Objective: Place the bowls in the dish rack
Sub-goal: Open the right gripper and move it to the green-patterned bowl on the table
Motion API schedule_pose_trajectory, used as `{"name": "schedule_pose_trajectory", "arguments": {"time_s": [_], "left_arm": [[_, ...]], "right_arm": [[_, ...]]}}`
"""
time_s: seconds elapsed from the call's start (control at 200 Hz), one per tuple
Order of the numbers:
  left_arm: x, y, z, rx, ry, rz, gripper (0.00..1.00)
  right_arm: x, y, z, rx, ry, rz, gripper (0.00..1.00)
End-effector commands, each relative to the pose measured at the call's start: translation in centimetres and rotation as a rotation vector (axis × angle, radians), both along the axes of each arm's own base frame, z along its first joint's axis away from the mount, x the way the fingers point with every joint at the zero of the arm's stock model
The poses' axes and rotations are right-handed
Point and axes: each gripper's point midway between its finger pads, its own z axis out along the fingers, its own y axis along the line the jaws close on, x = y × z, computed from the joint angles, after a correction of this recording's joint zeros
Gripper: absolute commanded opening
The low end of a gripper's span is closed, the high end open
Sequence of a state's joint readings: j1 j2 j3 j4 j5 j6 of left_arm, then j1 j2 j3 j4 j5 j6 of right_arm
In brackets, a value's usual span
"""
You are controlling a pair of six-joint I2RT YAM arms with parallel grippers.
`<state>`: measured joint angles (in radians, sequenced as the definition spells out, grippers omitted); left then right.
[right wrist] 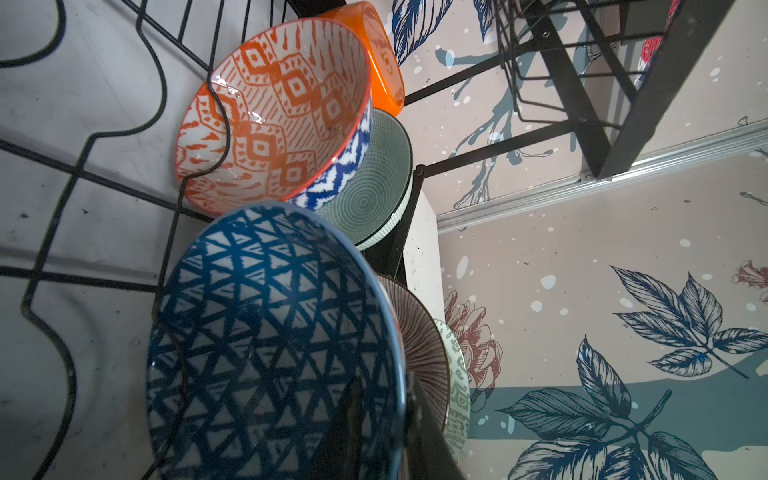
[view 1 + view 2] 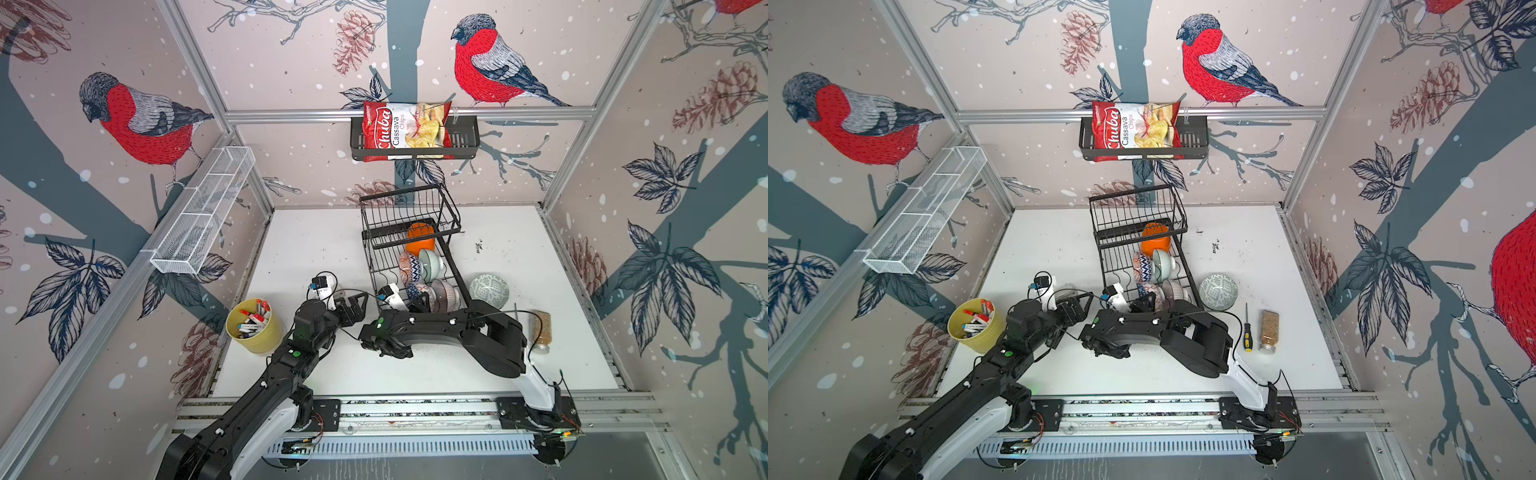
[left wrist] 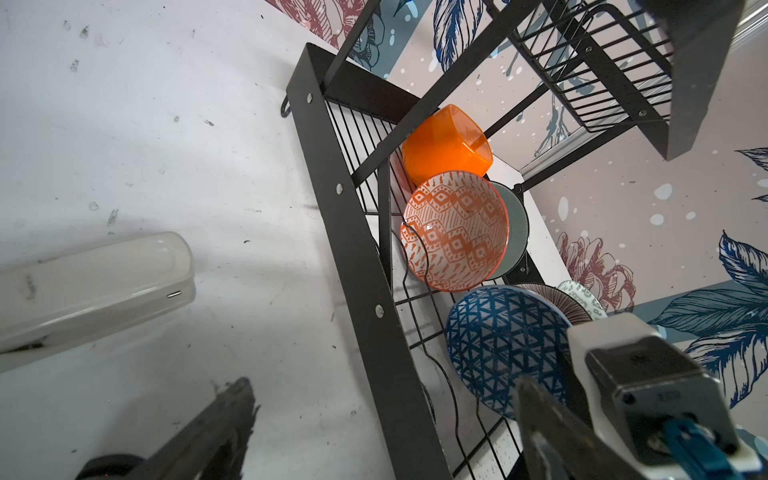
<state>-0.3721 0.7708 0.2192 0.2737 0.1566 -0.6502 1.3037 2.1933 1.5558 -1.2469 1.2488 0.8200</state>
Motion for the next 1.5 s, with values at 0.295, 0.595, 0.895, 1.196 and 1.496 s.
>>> {"name": "schedule_pose_trajectory", "arguments": {"time_s": [0.295,0.595,0.895,1.196,1.496], "left_arm": [[0.0,0.1,0.2,-0.002,-0.012,0.002,0.96],[0.1,0.1,0.7,-0.004,-0.021,0.000,0.96],[0.2,-0.1,1.4,0.004,-0.029,-0.011,0.96],[0.2,-0.4,2.2,0.006,-0.035,-0.027,0.96],[0.0,-0.7,2.7,0.021,-0.025,-0.055,0.96]], "right_arm": [[-1.4,0.8,-3.8,0.168,0.156,-0.087,0.34],[-1.2,1.3,-2.6,0.204,0.149,-0.077,0.56],[-1.1,1.8,-0.4,0.263,0.133,-0.068,0.76],[-0.8,2.0,2.3,0.332,0.110,-0.054,0.90],[-0.8,1.2,5.3,0.460,0.129,-0.050,0.91]]}}
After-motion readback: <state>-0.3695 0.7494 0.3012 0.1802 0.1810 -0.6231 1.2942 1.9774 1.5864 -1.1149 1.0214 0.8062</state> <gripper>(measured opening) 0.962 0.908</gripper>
